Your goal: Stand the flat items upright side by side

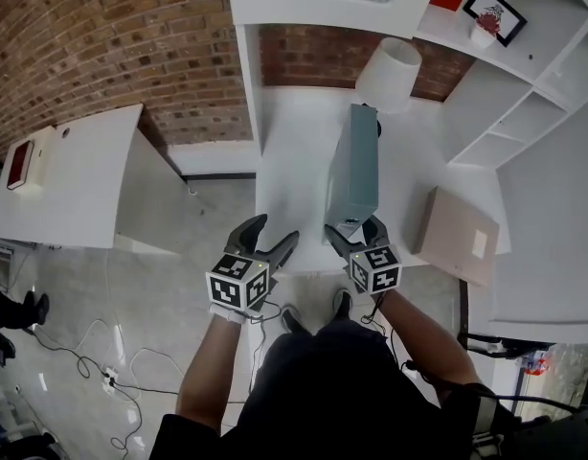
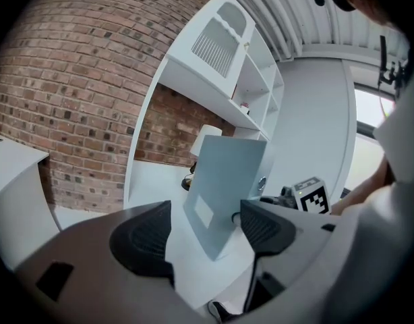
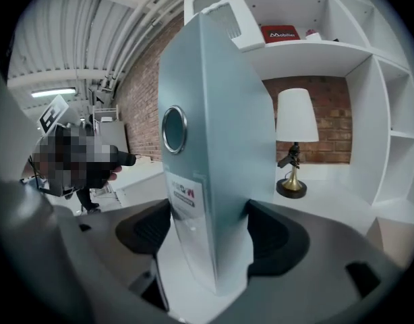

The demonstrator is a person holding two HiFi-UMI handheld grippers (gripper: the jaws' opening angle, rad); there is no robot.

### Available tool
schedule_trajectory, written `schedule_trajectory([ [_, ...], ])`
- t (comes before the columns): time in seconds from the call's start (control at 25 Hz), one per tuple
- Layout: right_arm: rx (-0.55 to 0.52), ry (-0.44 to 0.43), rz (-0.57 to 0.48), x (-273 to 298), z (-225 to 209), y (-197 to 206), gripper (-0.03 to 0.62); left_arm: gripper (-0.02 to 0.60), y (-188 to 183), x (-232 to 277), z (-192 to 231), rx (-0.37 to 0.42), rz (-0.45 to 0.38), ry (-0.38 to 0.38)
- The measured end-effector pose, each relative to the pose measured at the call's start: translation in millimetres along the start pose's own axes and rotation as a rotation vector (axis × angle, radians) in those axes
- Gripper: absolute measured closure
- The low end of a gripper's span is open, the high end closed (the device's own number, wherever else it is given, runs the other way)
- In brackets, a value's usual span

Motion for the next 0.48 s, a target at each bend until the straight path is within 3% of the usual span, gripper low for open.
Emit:
schedule_trajectory([
  [0.24,-0.064,-0.098,-0.023,27.0,31.6,-22.5,0.241,0.265,5.4,-17.1,8.4,-0.026,-0.007,-0.031],
  [0.48,-0.018,-0.169,-0.01,70.7,49.3,-36.2,0.241,0.265,13.0,-40.6,21.5,-0.079,-0.021,-0.135],
])
Point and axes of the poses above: the fingertips, and each gripper's own axes: x forward along the fingers, z to its left, y out of its underside, the point moved 8 cm from there along -x, backward along the fingers, and after that the axes turned 13 degrees about y, right-handed, at the moved point
